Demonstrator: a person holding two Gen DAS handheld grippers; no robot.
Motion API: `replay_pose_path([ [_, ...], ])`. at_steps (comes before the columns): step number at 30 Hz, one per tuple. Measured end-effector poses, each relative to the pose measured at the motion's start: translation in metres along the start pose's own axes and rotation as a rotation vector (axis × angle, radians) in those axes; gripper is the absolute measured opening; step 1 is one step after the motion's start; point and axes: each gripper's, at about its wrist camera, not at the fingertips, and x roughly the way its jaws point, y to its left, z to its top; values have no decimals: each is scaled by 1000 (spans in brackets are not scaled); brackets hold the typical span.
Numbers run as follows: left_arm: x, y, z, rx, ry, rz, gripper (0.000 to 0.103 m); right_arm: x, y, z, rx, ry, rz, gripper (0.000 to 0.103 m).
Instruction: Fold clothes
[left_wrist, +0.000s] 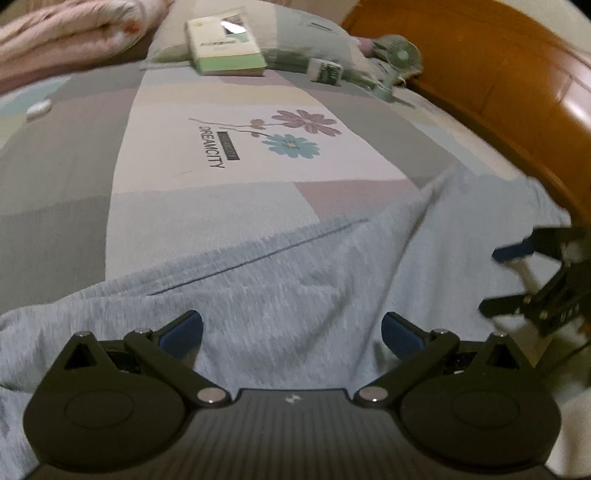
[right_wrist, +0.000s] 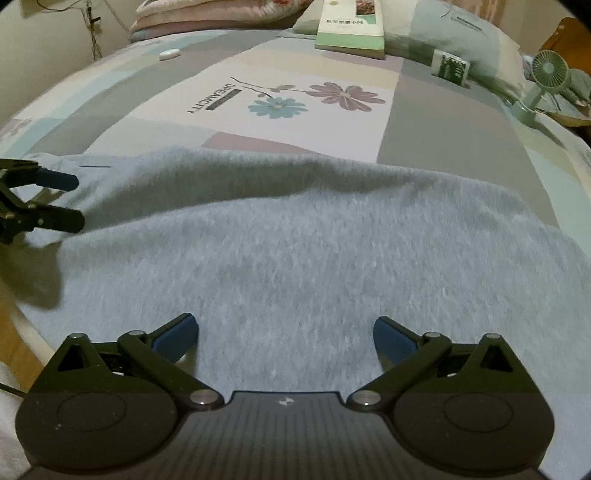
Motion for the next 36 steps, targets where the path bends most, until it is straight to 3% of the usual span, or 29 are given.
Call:
replay_pose_path([
  [3,-4,7,6,-38,-3,-28,102,-13,0,18,-18,-42,49,93],
  [10,-13,-3,7,13,5,-2,102,-15,23,103,-162,-97,197,76],
  [15,-20,-2,1,-12,1,16,102,30,56,147,-252,21,388,75],
  [17,-22,3,-2,-43,-1,29,102,48,70,149,-289,101,436,69],
  [20,-26,9,-6,-72,-8,38,102,68,86,142,-357,205,427,48],
  [22,-25,10,-6,-74,-12,36,102,70,88,137,-379,227,428,40],
  [24,-24,10,-4,-70,-15,33,102,68,90,133,-397,230,429,11],
  [32,-29,9,0,-58,-40,26,102,68,100,156,-411,106,355,1],
  [36,-35,9,-1,-60,-46,44,102,75,100,166,-391,130,426,5],
])
